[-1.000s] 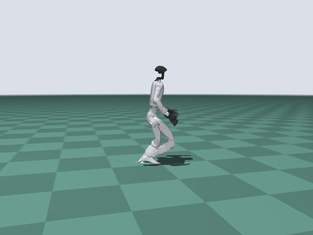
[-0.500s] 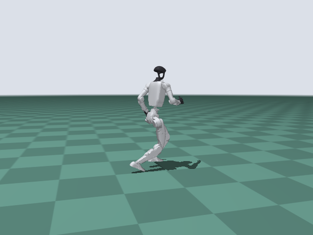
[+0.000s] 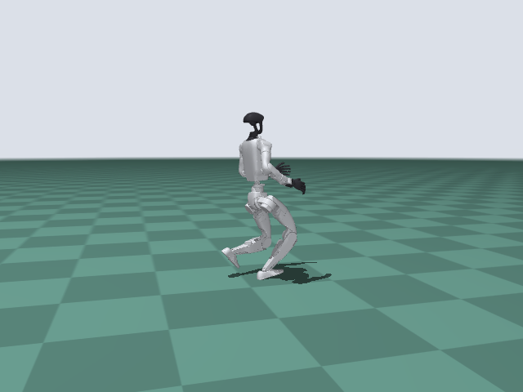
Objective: Run
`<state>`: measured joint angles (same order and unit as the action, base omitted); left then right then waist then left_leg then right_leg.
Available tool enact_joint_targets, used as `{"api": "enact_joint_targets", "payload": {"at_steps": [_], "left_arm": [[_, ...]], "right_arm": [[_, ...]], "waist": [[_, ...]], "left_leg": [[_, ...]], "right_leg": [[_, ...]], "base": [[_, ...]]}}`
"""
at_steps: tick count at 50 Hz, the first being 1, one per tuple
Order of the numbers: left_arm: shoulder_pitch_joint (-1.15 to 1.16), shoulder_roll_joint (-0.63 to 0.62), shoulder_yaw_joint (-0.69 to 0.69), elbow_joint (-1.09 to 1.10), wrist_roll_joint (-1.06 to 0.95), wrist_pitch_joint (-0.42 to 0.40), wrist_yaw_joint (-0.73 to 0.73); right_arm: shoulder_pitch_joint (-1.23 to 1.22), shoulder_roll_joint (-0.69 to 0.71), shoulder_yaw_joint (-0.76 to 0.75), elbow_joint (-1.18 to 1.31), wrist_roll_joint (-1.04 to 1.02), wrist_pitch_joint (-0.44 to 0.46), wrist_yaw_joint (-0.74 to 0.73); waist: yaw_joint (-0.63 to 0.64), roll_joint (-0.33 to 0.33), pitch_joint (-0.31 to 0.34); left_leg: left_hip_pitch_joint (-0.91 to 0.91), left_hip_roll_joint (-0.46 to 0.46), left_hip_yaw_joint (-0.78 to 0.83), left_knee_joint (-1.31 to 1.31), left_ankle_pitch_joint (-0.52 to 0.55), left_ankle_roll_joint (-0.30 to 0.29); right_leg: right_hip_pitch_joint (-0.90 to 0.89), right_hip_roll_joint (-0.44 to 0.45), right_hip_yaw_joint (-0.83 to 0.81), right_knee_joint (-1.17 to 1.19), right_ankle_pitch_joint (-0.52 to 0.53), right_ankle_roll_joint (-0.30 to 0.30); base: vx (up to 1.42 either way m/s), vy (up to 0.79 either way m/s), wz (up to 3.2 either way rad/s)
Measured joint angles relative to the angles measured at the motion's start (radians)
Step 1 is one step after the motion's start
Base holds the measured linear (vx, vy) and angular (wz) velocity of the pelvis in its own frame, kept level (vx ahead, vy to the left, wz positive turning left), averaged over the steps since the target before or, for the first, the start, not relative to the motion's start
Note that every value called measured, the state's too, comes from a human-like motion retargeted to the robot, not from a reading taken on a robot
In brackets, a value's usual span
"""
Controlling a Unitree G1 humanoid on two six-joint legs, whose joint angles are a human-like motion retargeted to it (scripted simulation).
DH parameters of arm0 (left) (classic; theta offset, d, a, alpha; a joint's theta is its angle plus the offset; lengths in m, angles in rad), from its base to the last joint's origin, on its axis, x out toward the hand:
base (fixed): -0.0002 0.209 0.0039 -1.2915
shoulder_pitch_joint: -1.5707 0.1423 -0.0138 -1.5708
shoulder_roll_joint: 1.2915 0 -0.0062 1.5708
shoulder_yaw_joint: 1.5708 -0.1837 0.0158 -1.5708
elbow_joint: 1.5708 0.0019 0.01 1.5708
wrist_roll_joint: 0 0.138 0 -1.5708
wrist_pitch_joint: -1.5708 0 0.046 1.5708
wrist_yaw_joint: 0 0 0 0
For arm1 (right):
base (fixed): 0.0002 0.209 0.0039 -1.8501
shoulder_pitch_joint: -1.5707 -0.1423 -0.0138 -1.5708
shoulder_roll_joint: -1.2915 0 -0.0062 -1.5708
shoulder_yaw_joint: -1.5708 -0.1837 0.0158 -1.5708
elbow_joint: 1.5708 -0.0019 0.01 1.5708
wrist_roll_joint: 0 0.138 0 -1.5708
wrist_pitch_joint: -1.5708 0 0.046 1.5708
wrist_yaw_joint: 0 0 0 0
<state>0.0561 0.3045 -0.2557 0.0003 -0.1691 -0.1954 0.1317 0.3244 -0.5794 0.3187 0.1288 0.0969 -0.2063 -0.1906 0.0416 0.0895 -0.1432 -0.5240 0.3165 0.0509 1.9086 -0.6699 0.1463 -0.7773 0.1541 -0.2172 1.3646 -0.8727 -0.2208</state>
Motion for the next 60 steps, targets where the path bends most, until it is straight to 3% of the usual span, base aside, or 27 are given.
{"api": "enact_joint_targets", "payload": {"at_steps": [2, 5, 8, 10, 13, 16, 18, 20, 24, 27, 30, 35, 40, 52, 60], "left_arm": [[0.079, 0.01, 0.045, 0.081, 0.009, 0.03, -0.018], [0.256, 0.058, 0.109, 0.141, -0.025, 0.036, -0.064], [0.415, 0.09, 0.177, 0.194, -0.066, 0.043, -0.107], [0.496, 0.099, 0.213, 0.226, -0.093, 0.051, -0.126], [0.549, 0.116, 0.226, 0.259, -0.083, 0.063, -0.128], [0.497, 0.132, 0.218, 0.314, -0.021, 0.073, -0.104], [0.356, 0.131, 0.19, 0.378, 0.027, 0.077, -0.066], [0.198, 0.123, 0.154, 0.384, 0.037, 0.063, -0.043], [0.012, 0.138, 0.124, 0.158, -0.002, 0.015, -0.089], [-0.06, 0.171, 0.13, -0.023, -0.029, -0.015, -0.155], [-0.082, 0.204, 0.144, -0.157, -0.029, -0.027, -0.208], [-0.012, 0.218, 0.163, -0.204, 0.004, -0.01, -0.27], [0.129, 0.16, 0.146, 0.001, 0.054, 0.033, -0.324], [0.164, 0.019, 0.076, 0.855, 0.177, 0.135, -0.314], [0.094, -0.004, 0.08, 1.056, 0.174, 0.143, -0.28]], "right_arm": [[-0.145, 0.025, 0.028, 0.01, -0.021, 0.002, -0.001], [-0.231, 0.06, 0.034, -0.072, 0.043, -0.002, 0.053], [-0.234, 0.073, 0.039, -0.175, 0.112, 0.001, 0.135], [-0.23, 0.072, 0.039, -0.234, 0.144, 0.008, 0.184], [-0.223, 0.085, 0.03, -0.274, 0.143, 0.01, 0.203], [-0.201, 0.121, 0.024, -0.226, 0.106, 0.034, 0.192], [-0.211, 0.156, 0.04, -0.107, 0.062, 0.05, 0.18], [-0.222, 0.172, 0.067, 0.021, 0.039, 0.049, 0.191], [-0.174, 0.126, 0.102, 0.124, 0.063, 0.048, 0.266], [-0.137, 0.086, 0.1, 0.148, 0.072, 0.062, 0.321], [-0.125, 0.063, 0.09, 0.168, 0.055, 0.075, 0.362], [-0.186, 0.082, 0.088, 0.235, 0.011, 0.088, 0.379], [-0.264, 0.127, 0.094, 0.299, -0.002, 0.086, 0.383], [-0.381, 0.222, 0.112, 0.542, -0.114, 0.108, 0.375], [-0.404, 0.274, 0.129, 0.754, -0.198, 0.132, 0.377]], "waist": [[0.056, -0.021, 0.007], [0.083, -0.123, -0.001], [0.073, -0.221, -0.042], [0.047, -0.263, -0.075], [0.019, -0.26, -0.087], [-0.033, -0.246, -0.067], [-0.057, -0.232, -0.04], [-0.071, -0.205, -0.028], [-0.108, -0.165, -0.057], [-0.121, -0.164, -0.084], [-0.104, -0.168, -0.102], [-0.046, -0.174, -0.091], [0.003, -0.159, -0.096], [0.024, -0.147, -0.118], [0.015, -0.145, -0.113]], "left_leg": [[-0.194, -0.003, 0.0, -0.022, -0.064, 0.024], [-0.325, -0.141, 0.066, -0.282, -0.049, -0.013], [-0.336, -0.31, 0.125, -0.7, 0.12, -0.147], [-0.337, -0.417, 0.125, -0.889, 0.214, -0.195], [-0.372, -0.448, 0.119, -0.759, 0.182, -0.136], [-0.379, -0.435, 0.141, -0.529, 0.021, -0.02], [-0.339, -0.415, 0.145, -0.455, -0.073, 0.015], [-0.278, -0.393, 0.131, -0.477, -0.111, 0.001], [-0.149, -0.404, 0.073, -0.665, -0.05, -0.092], [-0.058, -0.401, 0.074, -0.804, 0.006, -0.125], [0.0, -0.393, 0.082, -0.871, 0.002, -0.118], [0.039, -0.382, 0.081, -0.898, -0.084, -0.092], [0.048, -0.348, 0.073, -0.921, -0.099, -0.089], [0.097, -0.348, 0.056, -1.013, -0.09, -0.067], [0.125, -0.361, 0.058, -1.051, -0.09, -0.062]], "right_leg": [[0.096, 0.014, 0.016, -0.032, 0.0, -0.004], [0.298, -0.064, 0.072, -0.055, 0.022, 0.095], [0.419, -0.19, 0.104, -0.066, 0.22, 0.22], [0.425, -0.281, 0.108, 0.005, 0.303, 0.261], [0.402, -0.366, 0.109, 0.205, 0.255, 0.217], [0.323, -0.424, 0.124, 0.386, 0.115, 0.134], [0.23, -0.411, 0.132, 0.422, 0.031, 0.087], [0.135, -0.362, 0.118, 0.348, 0.0, 0.061], [0.088, -0.273, 0.082, 0.052, 0.033, 0.121], [0.125, -0.24, 0.087, -0.144, 0.106, 0.185], [0.178, -0.222, 0.094, -0.244, 0.139, 0.209], [0.243, -0.193, 0.093, -0.309, 0.07, 0.195], [0.283, -0.153, 0.078, -0.405, 0.07, 0.187], [0.35, -0.136, 0.068, -0.524, 0.089, 0.191], [0.372, -0.15, 0.061, -0.541, 0.083, 0.197]], "base": [[1.43, 0.0, -0.24], [1.52, 0.06, 0.57], [1.38, 0.05, 0.45], [1.2, 0.04, 0.13], [1.08, 0.03, -0.23], [0.95, 0.01, -0.26], [0.81, -0.01, -0.45], [0.69, -0.02, -0.43], [0.6, -0.05, 0.21], [0.46, -0.04, 0.47], [0.35, -0.03, 0.2], [0.23, -0.04, -0.04], [0.17, -0.05, -0.11], [0.07, -0.01, 0.02], [0.0, 0.0, 0.0]]}}
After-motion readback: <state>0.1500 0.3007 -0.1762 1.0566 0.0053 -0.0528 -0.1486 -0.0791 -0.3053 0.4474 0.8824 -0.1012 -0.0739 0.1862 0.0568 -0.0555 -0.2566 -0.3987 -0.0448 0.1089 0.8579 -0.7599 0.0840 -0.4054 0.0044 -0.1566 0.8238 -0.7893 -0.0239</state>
